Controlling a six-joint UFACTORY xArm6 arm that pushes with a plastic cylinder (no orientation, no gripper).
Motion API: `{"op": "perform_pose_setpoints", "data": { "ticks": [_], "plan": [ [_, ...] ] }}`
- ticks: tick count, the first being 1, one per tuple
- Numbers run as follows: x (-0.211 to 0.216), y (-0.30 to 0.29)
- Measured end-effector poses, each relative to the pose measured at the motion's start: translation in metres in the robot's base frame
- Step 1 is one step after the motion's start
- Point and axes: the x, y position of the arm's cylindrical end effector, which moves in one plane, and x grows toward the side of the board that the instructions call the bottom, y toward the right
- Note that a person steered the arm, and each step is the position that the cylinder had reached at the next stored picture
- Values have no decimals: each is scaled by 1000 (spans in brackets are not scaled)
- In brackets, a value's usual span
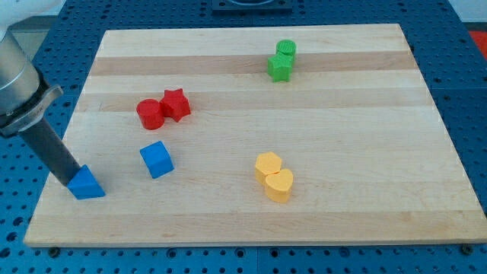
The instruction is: Move the blue triangle to the horizontal left of the blue cube
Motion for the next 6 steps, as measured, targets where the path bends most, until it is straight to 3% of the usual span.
{"op": "perform_pose_setpoints", "data": {
  "ticks": [2,6],
  "plan": [
    [53,5],
    [24,10]
  ]
}}
